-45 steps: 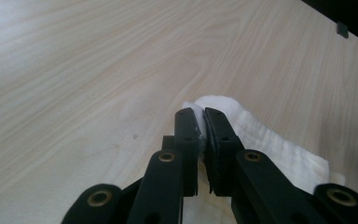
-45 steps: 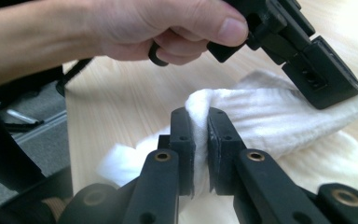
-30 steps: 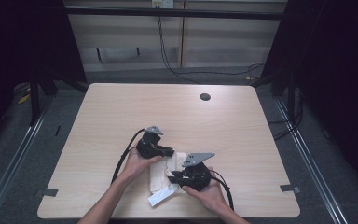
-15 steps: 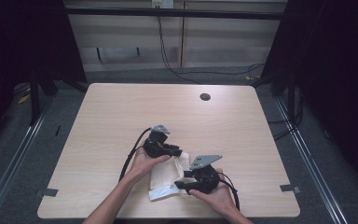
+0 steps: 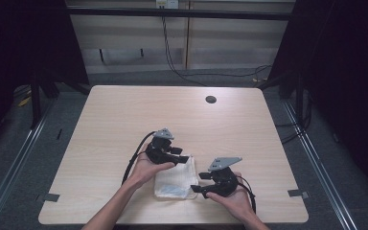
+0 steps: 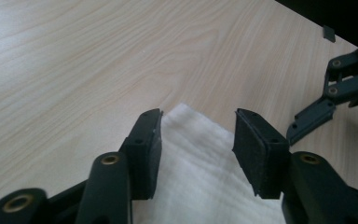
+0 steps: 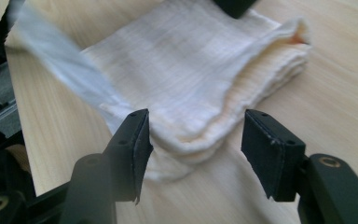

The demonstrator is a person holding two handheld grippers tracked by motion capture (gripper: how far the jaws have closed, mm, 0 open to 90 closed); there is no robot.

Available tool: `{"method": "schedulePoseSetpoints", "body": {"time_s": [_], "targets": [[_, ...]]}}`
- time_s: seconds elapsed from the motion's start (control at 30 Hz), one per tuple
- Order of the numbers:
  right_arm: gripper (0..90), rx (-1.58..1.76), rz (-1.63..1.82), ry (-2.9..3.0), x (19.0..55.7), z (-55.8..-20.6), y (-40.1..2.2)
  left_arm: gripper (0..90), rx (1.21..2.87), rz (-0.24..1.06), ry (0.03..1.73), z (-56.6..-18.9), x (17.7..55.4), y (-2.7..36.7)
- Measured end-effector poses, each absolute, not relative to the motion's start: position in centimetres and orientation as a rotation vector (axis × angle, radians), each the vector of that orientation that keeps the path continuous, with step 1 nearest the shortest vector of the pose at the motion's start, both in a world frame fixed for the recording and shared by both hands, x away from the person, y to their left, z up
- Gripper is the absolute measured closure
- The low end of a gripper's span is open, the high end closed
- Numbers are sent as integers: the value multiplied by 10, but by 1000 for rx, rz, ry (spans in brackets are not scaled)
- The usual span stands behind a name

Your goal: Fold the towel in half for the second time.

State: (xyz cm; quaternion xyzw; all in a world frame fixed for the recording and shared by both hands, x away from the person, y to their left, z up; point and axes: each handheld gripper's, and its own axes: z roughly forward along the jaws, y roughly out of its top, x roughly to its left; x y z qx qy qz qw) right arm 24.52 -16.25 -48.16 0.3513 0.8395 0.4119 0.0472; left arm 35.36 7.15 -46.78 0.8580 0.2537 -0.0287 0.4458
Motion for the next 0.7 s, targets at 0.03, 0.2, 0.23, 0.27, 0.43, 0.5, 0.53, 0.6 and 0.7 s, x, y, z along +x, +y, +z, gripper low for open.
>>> {"method": "schedulePoseSetpoints", "body": {"time_s": [0.03, 0.2, 0.23, 0.27, 0.43, 0.5, 0.53, 0.6, 0.7], "targets": [[411, 1083, 1254, 2551, 245, -481, -165, 495, 2127, -63, 623, -466, 353, 73], [407, 1128, 1173, 2533, 249, -479, -178, 472, 2171, -26, 596, -463, 348, 83], [407, 1137, 1177, 2526, 251, -478, -182, 459, 2175, -17, 602, -462, 347, 87], [407, 1155, 1187, 2517, 252, -477, -187, 453, 2168, -18, 602, -461, 346, 90], [405, 1182, 1245, 2453, 255, -472, -203, 432, 2176, 14, 644, -457, 343, 106], [402, 1176, 1261, 2437, 254, -469, -208, 439, 2167, 26, 642, -456, 340, 113], [400, 1176, 1283, 2421, 254, -466, -211, 434, 2169, 29, 646, -457, 339, 117], [397, 1185, 1313, 2390, 253, -463, -218, 403, 2152, 23, 662, -457, 336, 125], [390, 1177, 1334, 2356, 252, -459, -226, 389, 2146, 52, 692, -455, 330, 139]]}}
